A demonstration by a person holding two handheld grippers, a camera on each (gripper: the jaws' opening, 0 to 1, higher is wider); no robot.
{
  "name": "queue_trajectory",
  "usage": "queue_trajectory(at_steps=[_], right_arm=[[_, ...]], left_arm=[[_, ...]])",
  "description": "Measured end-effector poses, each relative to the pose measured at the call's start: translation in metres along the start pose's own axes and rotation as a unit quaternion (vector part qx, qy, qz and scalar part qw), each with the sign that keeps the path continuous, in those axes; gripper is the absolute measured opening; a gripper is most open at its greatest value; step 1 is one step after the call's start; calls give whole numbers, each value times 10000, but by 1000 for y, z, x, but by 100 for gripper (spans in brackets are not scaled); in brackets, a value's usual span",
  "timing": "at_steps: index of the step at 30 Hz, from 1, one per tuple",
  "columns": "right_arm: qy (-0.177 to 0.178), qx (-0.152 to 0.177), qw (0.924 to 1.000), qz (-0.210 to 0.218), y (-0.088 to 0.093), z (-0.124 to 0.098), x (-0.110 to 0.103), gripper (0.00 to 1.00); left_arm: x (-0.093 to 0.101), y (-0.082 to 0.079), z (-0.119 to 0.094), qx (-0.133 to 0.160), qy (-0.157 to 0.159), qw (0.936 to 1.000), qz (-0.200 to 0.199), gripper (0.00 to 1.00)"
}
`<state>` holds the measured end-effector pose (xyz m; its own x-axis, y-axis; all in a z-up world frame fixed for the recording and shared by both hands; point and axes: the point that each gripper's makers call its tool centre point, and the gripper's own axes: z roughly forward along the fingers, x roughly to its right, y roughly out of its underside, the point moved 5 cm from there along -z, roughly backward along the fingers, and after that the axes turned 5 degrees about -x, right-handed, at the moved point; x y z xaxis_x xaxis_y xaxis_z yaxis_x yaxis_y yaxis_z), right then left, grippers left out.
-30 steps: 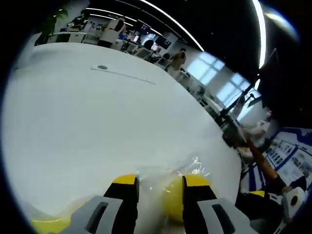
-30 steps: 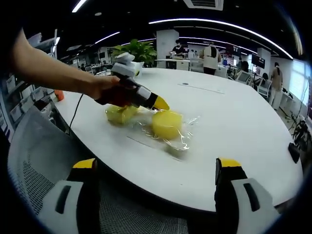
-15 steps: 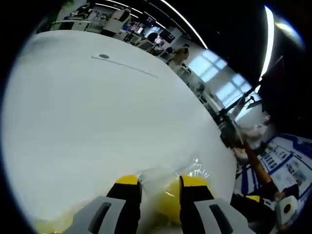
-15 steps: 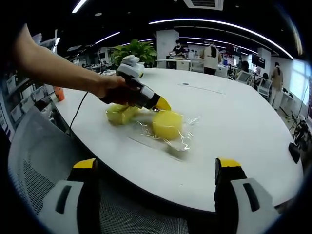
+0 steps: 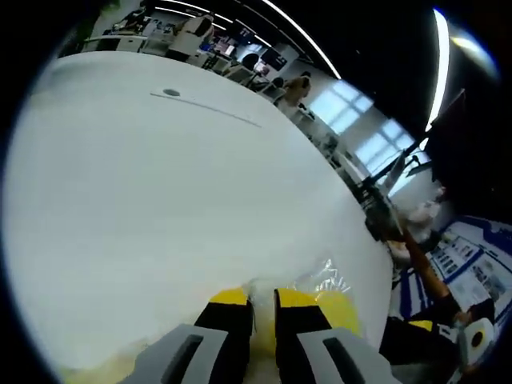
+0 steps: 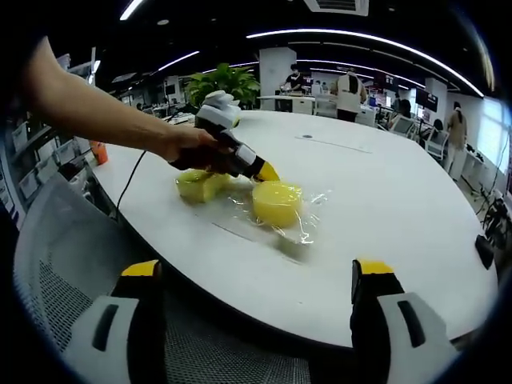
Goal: Compare the silicone blocks by pressing each to a similar depth, holding the contact briefly, and releasing to observe deformation and rebound differences across the visible hardness samples.
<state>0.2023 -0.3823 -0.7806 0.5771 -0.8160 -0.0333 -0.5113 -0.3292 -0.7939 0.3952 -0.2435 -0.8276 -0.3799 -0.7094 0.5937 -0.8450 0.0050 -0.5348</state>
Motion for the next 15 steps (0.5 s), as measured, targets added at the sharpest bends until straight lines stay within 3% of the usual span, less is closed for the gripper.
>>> queue_trajectory(at_steps=[5, 9, 15], right_arm=[[-4, -4, 10000, 2, 0, 0, 0, 91], [-20, 8, 10000, 7, 0, 0, -1, 91], [-25, 9, 10000, 4, 0, 0, -1, 91]], left_arm=[[-2, -1, 0, 4, 14, 9999, -128, 6], [2, -1, -2, 48, 0, 9999, 107, 1], [5, -4, -7, 65, 127, 9997, -203, 0]])
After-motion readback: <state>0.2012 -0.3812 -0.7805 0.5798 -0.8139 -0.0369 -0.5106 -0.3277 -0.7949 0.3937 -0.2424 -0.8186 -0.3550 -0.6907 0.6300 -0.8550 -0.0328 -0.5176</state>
